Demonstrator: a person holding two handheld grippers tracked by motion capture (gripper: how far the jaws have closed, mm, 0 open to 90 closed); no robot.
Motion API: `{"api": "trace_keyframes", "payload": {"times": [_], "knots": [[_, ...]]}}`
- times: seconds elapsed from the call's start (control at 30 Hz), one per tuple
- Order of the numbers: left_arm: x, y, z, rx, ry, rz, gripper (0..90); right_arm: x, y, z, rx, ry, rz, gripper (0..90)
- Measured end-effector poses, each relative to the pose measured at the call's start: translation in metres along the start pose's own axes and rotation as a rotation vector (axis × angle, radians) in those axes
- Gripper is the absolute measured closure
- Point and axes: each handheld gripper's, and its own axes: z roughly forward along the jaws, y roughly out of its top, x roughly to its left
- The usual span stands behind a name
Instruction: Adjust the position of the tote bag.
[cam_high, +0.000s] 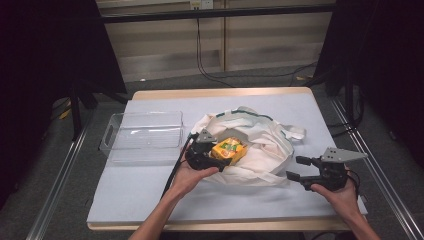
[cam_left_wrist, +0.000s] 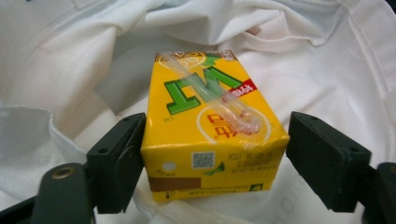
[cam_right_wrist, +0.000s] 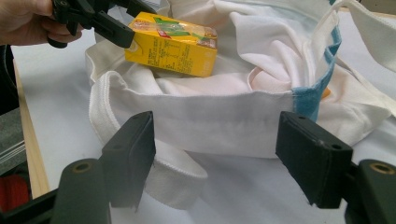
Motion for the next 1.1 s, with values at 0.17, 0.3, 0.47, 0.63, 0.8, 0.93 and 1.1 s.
{"api": "trace_keyframes", "payload": {"times": [0.17,0.3,0.47,0.63,0.8,0.93,1.1], "knots": [[0.000,0.000,-0.002,-0.035,-0.004,0.008,15.6,0.000,0.000,-0.001,0.000,-0.002,0.003,27.9],[0.000,0.000,-0.008,-0.065,0.011,0.018,11.8,0.000,0.000,0.000,0.002,0.002,0.005,27.9],[0.001,-0.003,-0.019,-0.121,-0.013,0.032,7.3,0.001,0.000,-0.001,-0.017,0.004,0.005,26.6],[0.000,-0.012,-0.018,-0.151,0.014,0.013,7.5,0.003,-0.001,-0.003,-0.031,0.007,0.004,24.1],[0.000,-0.015,-0.021,-0.184,0.018,0.020,8.9,0.004,-0.002,-0.009,-0.060,-0.006,0.003,21.9],[0.001,-0.019,-0.018,-0.185,0.021,0.031,5.4,0.007,-0.006,-0.016,-0.082,-0.019,0.016,21.3],[-0.001,-0.022,-0.014,-0.205,0.015,0.038,4.1,0.012,-0.009,-0.020,-0.095,-0.025,0.026,21.0]]}}
